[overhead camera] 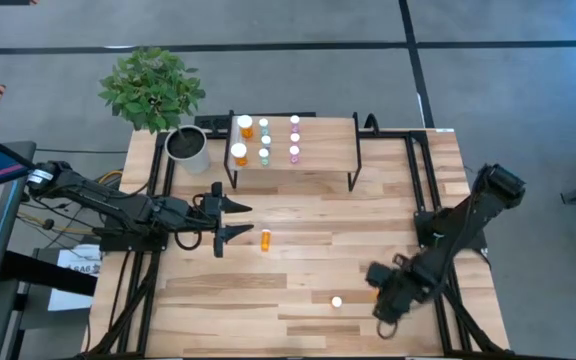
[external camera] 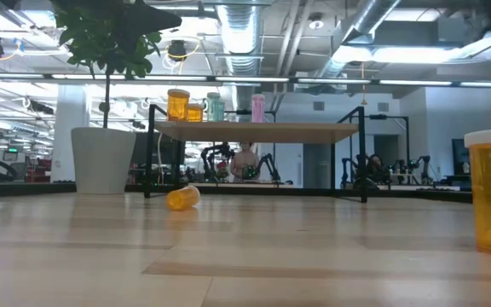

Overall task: Pick and place medicine bottles onto shelf by color
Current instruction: Put the bottom right small orange pill bottle on the shelf

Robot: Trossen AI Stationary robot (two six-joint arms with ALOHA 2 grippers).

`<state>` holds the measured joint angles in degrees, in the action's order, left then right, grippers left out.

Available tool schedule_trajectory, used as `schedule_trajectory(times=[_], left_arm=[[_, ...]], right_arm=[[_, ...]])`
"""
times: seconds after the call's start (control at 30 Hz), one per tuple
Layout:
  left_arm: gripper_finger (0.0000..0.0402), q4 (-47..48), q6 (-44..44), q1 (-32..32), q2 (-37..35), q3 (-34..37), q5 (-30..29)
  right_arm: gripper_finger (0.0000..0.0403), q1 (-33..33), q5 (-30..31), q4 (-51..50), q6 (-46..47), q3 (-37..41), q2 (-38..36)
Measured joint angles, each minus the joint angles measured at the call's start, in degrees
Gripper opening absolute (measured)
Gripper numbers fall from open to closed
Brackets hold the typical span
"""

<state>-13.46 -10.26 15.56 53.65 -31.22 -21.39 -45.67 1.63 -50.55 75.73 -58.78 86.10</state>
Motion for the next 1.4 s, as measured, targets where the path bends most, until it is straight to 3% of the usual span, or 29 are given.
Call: schedule_trajectory(times=[0.23, 0.43, 0.6, 0.83, 1.0, 1.17, 1.4], left_arm=[[0.0212, -0.01, 0.04, 0.01, 0.00, 0.00, 0.00], [0.0212, -0.47, 0.67, -0.01, -0.01, 0.00, -0.01], [0.0212, -0.48, 0.98, -0.01, -0.02, 0.00, 0.00], [0.0212, -0.47, 1.63, -0.01, -0.02, 0.00, 0.00], [0.0212, -0.45, 1.66, -0.01, -0.02, 0.00, 0.02], [0.0212, -0.19, 1.74, -0.01, -0.02, 0.00, 0.02], [0.0212, -0.09, 2.54, -0.01, -0.02, 0.00, 0.02]], right_arm=[[0.0141, 16.41, 2.84, -7.66, -21.16, -7.22, -6.39], [0.0141, 34.50, 4.08, -10.06, -38.70, -16.23, -7.54], [0.0141, 49.26, 3.05, -12.83, -51.00, -25.84, -3.85], [0.0145, 65.69, 1.37, -17.15, -59.66, -41.06, 6.16], [0.0145, 72.96, -3.65, -20.25, -62.54, -51.50, 15.45], [0.0148, 76.74, -4.15, -28.23, -65.02, -60.99, 24.08], [0.0147, 80.14, -4.10, -33.72, -65.59, -69.55, 29.23]])
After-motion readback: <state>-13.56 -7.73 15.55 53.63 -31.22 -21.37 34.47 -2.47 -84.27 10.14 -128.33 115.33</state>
